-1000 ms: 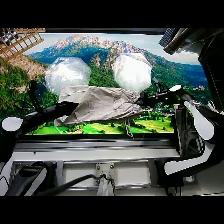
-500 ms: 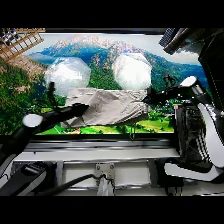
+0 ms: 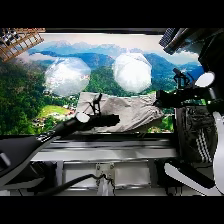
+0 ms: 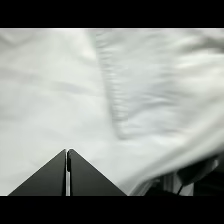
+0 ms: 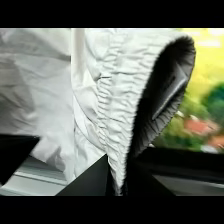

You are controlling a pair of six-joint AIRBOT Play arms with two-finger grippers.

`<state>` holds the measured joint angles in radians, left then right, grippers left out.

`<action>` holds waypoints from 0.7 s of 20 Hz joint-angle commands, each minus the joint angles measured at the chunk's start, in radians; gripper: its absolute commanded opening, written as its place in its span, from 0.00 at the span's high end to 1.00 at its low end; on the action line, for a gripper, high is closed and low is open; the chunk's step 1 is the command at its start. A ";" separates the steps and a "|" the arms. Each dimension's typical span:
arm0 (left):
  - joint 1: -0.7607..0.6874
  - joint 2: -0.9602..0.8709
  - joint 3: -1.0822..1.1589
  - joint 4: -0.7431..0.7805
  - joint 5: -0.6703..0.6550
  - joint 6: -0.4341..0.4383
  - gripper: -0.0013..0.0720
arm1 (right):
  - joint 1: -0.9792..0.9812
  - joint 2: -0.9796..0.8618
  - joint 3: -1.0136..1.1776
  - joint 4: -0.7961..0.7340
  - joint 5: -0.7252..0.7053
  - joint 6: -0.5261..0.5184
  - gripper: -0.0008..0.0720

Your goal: Fold the clothes and pants, and hang the long-sleeved shirts on hangers.

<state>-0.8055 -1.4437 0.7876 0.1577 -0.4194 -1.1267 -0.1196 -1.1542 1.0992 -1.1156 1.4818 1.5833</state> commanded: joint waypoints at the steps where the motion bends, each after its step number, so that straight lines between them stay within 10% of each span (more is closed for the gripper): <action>1: -0.053 -0.143 0.058 -0.018 -0.042 -0.021 0.97 | 0.001 0.043 0.073 -0.077 0.084 0.032 0.95; 13: -0.052 -0.209 0.161 -0.175 -0.219 0.126 0.96 | 0.064 0.084 0.208 -0.108 0.192 0.169 0.95; 14: -0.026 -0.184 0.161 -0.175 -0.261 0.138 0.84 | 0.084 0.084 0.208 -0.134 0.182 0.180 0.95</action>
<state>-0.8768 -1.6550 0.9398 -0.0051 -0.5690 -1.0203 -0.0719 -1.0771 1.2999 -1.2087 1.6615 1.7348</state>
